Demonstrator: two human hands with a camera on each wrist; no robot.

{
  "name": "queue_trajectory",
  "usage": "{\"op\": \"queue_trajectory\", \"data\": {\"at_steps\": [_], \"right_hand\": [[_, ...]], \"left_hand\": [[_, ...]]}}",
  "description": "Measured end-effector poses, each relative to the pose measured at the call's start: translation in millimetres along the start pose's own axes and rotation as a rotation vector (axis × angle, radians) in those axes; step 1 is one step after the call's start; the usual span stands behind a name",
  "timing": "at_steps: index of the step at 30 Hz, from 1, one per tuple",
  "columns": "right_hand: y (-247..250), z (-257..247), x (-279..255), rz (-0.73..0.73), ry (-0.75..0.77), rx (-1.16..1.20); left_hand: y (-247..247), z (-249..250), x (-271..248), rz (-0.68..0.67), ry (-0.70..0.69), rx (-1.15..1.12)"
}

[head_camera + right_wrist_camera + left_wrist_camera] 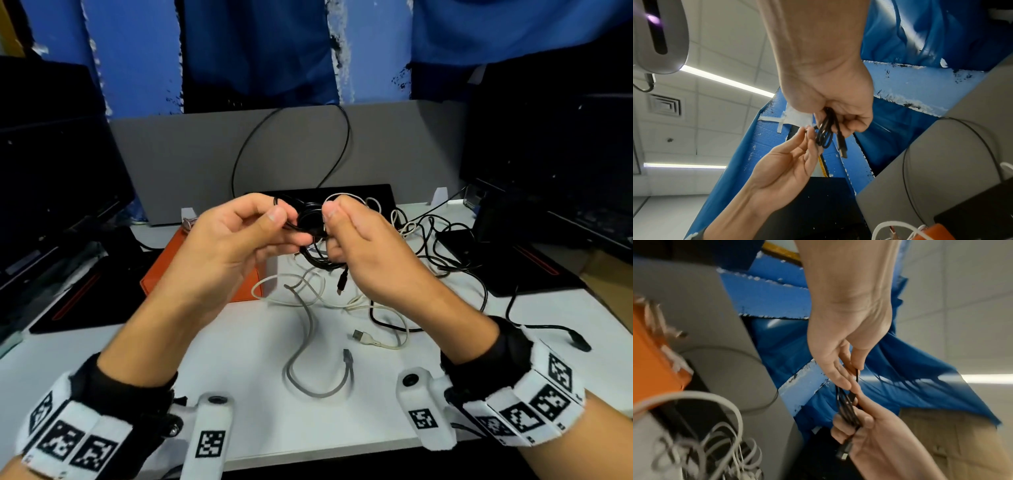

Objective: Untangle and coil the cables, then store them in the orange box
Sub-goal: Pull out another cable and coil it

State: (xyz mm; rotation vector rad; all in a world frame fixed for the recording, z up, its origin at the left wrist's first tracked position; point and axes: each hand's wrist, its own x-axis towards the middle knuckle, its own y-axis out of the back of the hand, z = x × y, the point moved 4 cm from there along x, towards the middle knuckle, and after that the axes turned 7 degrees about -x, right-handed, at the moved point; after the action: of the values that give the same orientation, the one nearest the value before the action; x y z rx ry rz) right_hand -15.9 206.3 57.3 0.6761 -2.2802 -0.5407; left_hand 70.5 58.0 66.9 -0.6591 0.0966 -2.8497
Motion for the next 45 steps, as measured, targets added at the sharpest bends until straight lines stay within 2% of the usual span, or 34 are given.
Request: {"op": "queue_trajectory", "data": {"at_steps": [4,9,11,13,16,18,20,22,24,25,28,30,32,34,36,39,41,43,45], "right_hand": [[3.3,1.4,0.6,0.007,-0.038,0.019],[9.5,-8.2,-4.3,0.003,-0.027,-0.171],[10.0,-12.1,-6.5,0.003,-0.019,-0.213],[8.5,-15.8,-8.2,-0.007,0.012,-0.148],[4.4,-16.1,-8.6,-0.046,0.011,0.064],[1.9,-16.5,-9.5,-0.066,-0.017,0.122],[1.5,-17.0,-10.0,-0.076,-0.027,0.157],[0.0,-16.0,-9.5,-0.093,-0.014,0.173],[-5.7,-14.7,-9.1,-0.127,0.008,0.173],[-9.5,-14.1,-9.1,-0.148,0.018,0.177],[-14.2,-9.0,-8.0,-0.213,-0.004,0.216],[-11.6,-4.8,-6.5,-0.261,-0.038,0.281],[-11.2,-2.4,-6.8,-0.29,-0.053,0.311],[-12.9,-2.6,-7.3,-0.3,-0.064,0.322],[-8.5,-1.5,-4.4,-0.277,-0.068,0.334],[9.4,2.1,4.4,-0.136,-0.046,0.281],[13.7,2.6,6.3,-0.057,-0.054,0.285],[10.7,2.3,4.8,-0.042,-0.068,0.31],[6.5,3.1,3.5,-0.078,-0.067,0.289]], "left_hand": [[4.6,8.4,-3.1,0.078,-0.184,0.467],[-6.2,21.1,-13.1,0.075,-0.406,0.779],[-12.2,24.0,-17.4,0.048,-0.427,0.815],[-15.3,24.2,-18.9,0.027,-0.419,0.82],[-18.6,22.1,-20.0,0.08,-0.451,0.852],[-18.8,19.6,-20.3,0.133,-0.469,0.856],[-13.3,12.5,-16.9,0.191,-0.418,0.826],[-5.5,2.2,-9.7,0.205,-0.267,0.634],[-3.8,-8.7,-3.4,0.095,-0.164,0.367],[-5.0,-11.7,-1.8,0.028,-0.143,0.324],[-9.2,-11.3,-3.2,-0.066,-0.15,0.467],[-11.0,-8.8,-7.8,-0.066,-0.204,0.59],[-11.7,-8.2,-10.0,-0.048,-0.237,0.622],[-9.6,-11.6,-8.5,-0.057,-0.211,0.574],[-8.9,-18.3,-5.6,-0.128,-0.117,0.523],[-16.1,-25.2,-5.7,-0.207,0.037,0.387],[-20.7,-26.7,-6.9,-0.155,0.094,0.285],[-24.2,-25.2,-7.5,-0.113,0.095,0.224],[-24.6,-21.9,-7.1,-0.101,0.021,0.248]]}}
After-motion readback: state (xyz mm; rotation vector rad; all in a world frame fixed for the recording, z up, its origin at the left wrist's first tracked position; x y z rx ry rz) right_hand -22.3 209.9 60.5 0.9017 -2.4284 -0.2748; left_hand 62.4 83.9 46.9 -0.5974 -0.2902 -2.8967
